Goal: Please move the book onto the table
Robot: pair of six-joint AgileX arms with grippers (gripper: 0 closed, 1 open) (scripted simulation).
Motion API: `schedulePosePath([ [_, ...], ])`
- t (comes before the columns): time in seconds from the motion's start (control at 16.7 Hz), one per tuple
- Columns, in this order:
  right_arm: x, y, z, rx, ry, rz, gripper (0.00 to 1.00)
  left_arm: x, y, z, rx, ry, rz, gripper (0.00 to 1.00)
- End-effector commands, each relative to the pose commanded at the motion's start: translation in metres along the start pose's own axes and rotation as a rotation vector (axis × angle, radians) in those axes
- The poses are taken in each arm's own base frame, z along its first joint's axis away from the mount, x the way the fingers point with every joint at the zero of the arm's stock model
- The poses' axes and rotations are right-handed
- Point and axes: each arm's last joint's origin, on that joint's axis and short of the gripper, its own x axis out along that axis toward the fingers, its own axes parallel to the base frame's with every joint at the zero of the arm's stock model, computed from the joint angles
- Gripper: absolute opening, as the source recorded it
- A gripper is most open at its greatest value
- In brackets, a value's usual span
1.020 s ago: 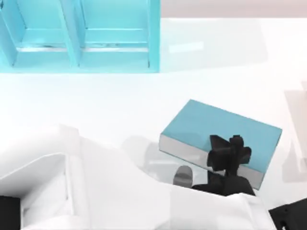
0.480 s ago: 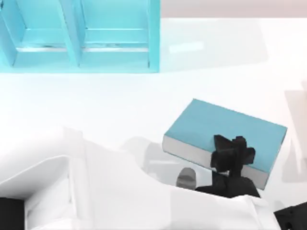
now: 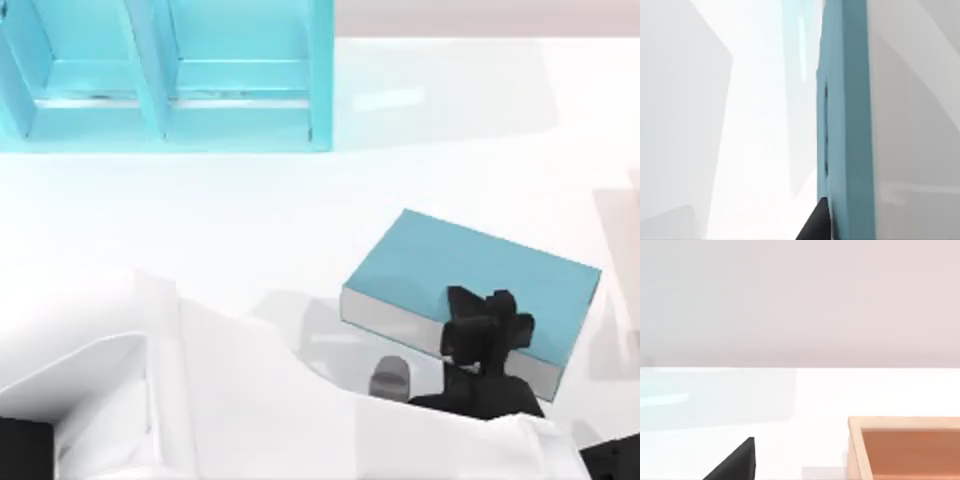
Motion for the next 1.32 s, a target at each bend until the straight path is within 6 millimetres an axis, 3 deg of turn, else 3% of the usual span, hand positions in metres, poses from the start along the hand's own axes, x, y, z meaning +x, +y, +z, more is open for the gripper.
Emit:
schedulePosePath([
  [0.42,0.000,0.000,0.000,0.000,0.000,0.000,1.00,0.008,0.028,-0.001,0.000,0.000,0.000,0.00],
  [0.6,0.000,0.000,0.000,0.000,0.000,0.000,1.00,0.008,0.029,-0.001,0.000,0.000,0.000,0.00],
  [1.32,0.000,0.000,0.000,0.000,0.000,0.000,1.00,0.008,0.029,-0.001,0.000,0.000,0.000,0.90],
])
